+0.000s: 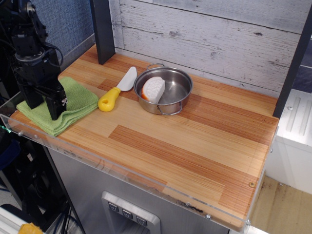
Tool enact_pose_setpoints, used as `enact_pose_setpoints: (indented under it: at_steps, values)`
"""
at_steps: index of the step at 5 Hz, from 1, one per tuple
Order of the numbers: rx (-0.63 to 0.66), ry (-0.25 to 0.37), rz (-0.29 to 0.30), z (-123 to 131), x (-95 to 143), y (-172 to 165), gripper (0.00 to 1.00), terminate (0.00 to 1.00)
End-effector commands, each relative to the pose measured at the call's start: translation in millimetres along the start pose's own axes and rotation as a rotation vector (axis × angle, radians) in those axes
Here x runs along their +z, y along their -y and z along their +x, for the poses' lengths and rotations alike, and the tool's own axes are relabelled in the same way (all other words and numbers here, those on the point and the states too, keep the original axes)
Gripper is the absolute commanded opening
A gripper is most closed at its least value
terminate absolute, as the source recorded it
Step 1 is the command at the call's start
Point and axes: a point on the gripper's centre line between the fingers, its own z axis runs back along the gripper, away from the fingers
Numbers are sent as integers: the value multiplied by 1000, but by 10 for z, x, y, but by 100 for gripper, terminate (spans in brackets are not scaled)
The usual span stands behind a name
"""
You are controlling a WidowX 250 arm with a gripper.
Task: Move the cloth to the lower right side of the table
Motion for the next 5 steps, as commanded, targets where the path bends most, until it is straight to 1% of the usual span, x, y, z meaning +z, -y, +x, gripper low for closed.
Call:
enact_pose_setpoints:
  at_steps: [1,2,3,4,5]
  values:
    - [-51,-179,29,-219,28,557,100,0]
    - [-70,-164,18,-302,239,950,100,0]
    - [-62,-133,-2,-360,408,1311,100,0]
    - [-20,-116,-54,-362,488,1632,100,0]
    - [-9,-106,-79,-348,545,1876,100,0]
